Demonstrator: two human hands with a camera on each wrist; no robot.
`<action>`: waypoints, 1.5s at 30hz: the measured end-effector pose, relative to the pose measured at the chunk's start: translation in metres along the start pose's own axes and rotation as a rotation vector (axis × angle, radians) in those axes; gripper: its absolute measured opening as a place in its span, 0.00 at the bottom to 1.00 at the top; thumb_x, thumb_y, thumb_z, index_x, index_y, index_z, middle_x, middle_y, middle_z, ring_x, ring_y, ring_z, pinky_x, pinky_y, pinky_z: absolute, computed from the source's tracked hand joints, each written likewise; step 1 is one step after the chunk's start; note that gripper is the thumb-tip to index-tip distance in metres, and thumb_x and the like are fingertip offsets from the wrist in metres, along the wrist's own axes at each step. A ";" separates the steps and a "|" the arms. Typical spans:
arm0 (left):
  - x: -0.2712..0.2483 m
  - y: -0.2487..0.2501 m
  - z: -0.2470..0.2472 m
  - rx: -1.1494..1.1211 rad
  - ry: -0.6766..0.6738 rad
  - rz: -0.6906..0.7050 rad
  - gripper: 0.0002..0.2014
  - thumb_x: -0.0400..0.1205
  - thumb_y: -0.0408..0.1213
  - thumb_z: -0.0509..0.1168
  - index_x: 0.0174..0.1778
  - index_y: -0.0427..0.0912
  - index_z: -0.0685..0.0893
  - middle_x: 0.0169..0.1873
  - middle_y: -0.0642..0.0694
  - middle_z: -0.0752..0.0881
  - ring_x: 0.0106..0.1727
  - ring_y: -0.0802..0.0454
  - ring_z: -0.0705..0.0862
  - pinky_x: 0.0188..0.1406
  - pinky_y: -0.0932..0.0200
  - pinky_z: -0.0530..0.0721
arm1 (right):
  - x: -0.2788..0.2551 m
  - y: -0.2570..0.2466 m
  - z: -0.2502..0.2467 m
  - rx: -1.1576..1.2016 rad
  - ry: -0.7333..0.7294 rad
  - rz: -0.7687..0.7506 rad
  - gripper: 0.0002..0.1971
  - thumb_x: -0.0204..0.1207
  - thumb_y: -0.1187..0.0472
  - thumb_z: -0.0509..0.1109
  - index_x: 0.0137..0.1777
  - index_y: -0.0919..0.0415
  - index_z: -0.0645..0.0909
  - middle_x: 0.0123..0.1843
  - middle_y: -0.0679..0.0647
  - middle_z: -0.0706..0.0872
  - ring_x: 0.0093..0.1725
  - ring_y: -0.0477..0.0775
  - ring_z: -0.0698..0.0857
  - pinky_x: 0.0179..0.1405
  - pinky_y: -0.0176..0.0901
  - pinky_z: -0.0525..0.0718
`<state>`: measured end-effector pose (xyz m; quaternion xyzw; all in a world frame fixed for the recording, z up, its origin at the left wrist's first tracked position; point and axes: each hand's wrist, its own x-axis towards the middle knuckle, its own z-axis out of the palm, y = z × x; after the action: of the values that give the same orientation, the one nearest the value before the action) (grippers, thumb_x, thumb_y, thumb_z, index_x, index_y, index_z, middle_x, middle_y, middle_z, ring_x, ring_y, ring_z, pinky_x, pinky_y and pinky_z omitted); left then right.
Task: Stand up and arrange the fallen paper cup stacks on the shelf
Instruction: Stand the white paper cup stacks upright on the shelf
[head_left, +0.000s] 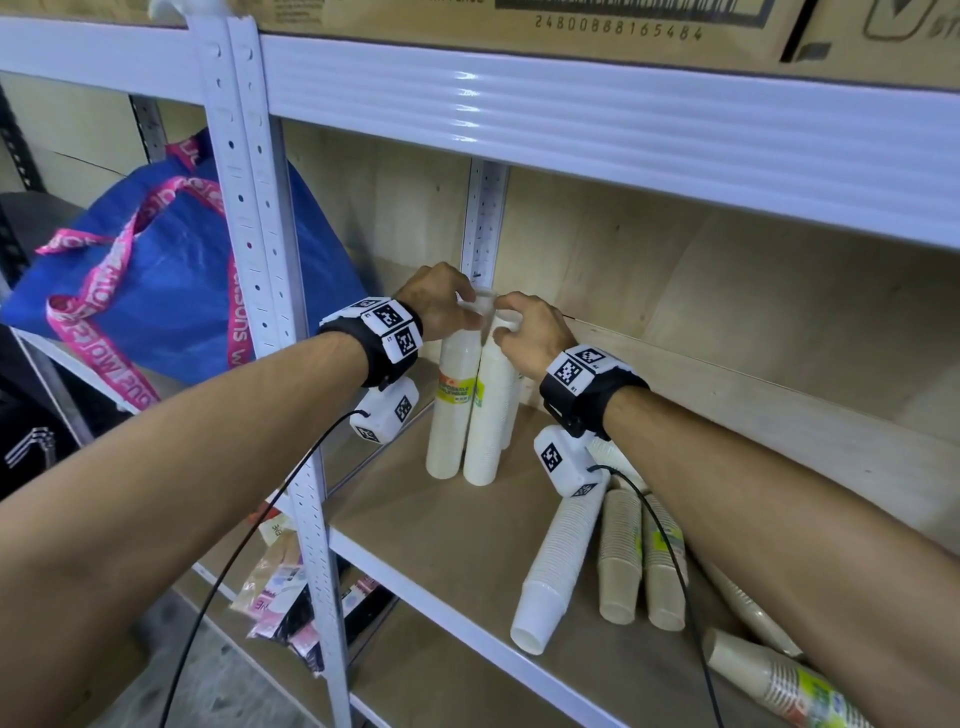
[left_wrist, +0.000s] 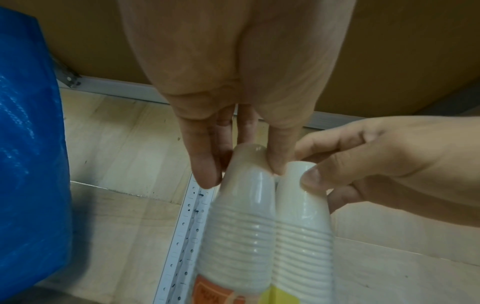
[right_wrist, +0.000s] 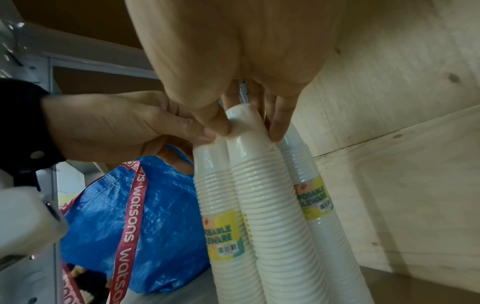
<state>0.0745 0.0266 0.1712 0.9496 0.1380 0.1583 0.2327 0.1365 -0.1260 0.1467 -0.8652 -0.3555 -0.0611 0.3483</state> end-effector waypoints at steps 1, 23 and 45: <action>0.000 0.000 0.000 -0.005 -0.001 0.005 0.19 0.74 0.49 0.75 0.59 0.46 0.87 0.59 0.45 0.84 0.56 0.45 0.82 0.58 0.47 0.85 | 0.000 -0.001 0.000 -0.003 0.011 0.008 0.20 0.78 0.60 0.69 0.70 0.57 0.79 0.70 0.56 0.81 0.66 0.58 0.82 0.52 0.39 0.77; -0.004 -0.005 0.005 -0.051 0.012 0.027 0.16 0.76 0.42 0.74 0.60 0.46 0.85 0.58 0.44 0.85 0.56 0.46 0.83 0.58 0.48 0.86 | 0.001 0.001 -0.001 -0.037 0.007 0.030 0.19 0.76 0.59 0.68 0.68 0.56 0.79 0.65 0.54 0.84 0.60 0.57 0.84 0.48 0.40 0.78; -0.015 0.000 0.006 -0.146 0.092 -0.008 0.16 0.77 0.40 0.74 0.60 0.39 0.87 0.55 0.42 0.87 0.56 0.43 0.85 0.58 0.47 0.86 | 0.002 0.002 0.000 0.000 0.001 0.039 0.20 0.77 0.58 0.69 0.70 0.56 0.77 0.68 0.54 0.83 0.61 0.57 0.83 0.51 0.41 0.78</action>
<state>0.0630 0.0189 0.1626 0.9212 0.1407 0.2106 0.2952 0.1393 -0.1260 0.1465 -0.8719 -0.3386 -0.0549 0.3495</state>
